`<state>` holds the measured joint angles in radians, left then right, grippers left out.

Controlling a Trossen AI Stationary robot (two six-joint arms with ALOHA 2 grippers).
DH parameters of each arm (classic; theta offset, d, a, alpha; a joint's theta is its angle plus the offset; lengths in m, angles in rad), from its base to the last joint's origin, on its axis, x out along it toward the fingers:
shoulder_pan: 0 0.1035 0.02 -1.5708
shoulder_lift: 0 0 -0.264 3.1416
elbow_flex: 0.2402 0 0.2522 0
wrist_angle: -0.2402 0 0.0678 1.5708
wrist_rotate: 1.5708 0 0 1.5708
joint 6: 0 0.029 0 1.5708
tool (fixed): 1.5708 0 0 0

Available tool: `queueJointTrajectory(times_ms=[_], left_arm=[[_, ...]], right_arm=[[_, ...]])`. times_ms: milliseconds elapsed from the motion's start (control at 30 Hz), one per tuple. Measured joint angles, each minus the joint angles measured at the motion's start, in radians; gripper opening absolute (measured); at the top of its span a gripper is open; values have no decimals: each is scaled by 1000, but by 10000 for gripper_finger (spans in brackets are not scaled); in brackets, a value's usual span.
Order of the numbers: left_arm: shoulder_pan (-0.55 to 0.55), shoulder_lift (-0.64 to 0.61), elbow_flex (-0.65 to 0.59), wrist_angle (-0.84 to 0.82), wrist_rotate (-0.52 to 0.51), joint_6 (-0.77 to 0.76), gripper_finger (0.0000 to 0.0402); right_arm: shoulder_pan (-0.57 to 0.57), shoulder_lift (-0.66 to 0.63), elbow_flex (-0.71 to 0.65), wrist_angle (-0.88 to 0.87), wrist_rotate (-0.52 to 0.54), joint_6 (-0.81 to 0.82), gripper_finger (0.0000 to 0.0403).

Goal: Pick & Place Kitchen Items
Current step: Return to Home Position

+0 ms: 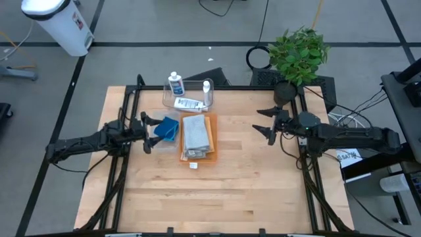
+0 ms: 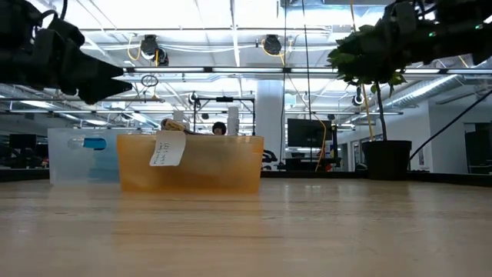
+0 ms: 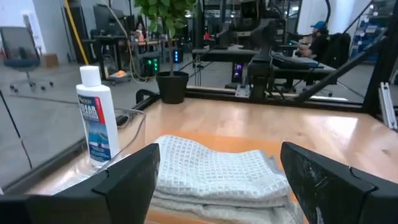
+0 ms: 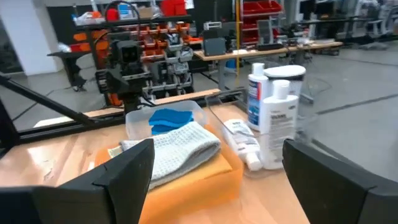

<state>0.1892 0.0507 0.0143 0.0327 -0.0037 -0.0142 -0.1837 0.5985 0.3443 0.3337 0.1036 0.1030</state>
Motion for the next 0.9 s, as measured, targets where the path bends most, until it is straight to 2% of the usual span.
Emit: queueJointTrajectory(times_ms=[100, 333, 400, 500, 667, 833, 900], left_arm=[[0, 3, 1, 3, -6, -30, 338], [0, 3, 1, 23, -7, -64, 338], [0, 3, 1, 23, -7, -63, 337], [0, 3, 1, 24, -7, -63, 337], [0, 3, 1, 23, -7, -62, 338], [0, 3, 1, 23, -6, -60, 338], [0, 3, 1, 23, -6, -60, 338]], right_arm=[[0, -87, 0, -72, 0, -11, 322], [0, -244, 0, -433, -1, 16, 322], [0, -272, -4, -488, 0, 19, 322], [0, -313, -45, -410, 0, 10, 322], [0, -374, -198, -179, 6, -46, 322], [0, -409, -276, -9, 77, -82, 322], [0, -413, -285, -7, 111, -91, 322]])
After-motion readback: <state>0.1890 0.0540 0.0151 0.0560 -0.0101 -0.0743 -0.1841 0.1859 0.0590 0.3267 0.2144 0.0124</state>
